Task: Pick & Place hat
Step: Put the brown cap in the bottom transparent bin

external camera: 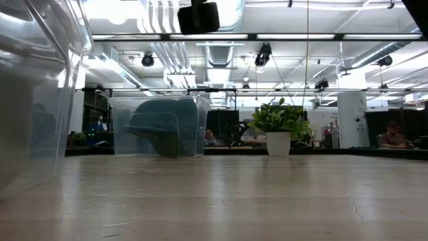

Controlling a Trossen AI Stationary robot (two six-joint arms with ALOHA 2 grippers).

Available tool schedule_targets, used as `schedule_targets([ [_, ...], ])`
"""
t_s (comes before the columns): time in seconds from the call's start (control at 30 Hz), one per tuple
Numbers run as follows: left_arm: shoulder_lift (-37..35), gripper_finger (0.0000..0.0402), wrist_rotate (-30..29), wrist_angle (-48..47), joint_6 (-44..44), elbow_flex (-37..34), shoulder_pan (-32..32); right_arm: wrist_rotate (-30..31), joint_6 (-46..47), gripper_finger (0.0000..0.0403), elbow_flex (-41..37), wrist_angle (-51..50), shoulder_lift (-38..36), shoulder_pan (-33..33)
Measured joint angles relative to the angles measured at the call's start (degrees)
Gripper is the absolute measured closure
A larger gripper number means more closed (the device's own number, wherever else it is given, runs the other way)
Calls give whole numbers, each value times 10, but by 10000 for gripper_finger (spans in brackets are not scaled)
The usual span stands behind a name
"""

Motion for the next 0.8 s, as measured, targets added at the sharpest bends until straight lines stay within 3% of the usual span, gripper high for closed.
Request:
schedule_targets([
  [0.53,-1,291,0,0,-1,0,0,8,-136,385,261,-141,181,15],
  [0.8,1,291,4,-2,-3,-1,0,-32,-190,308,254,-148,169,6],
])
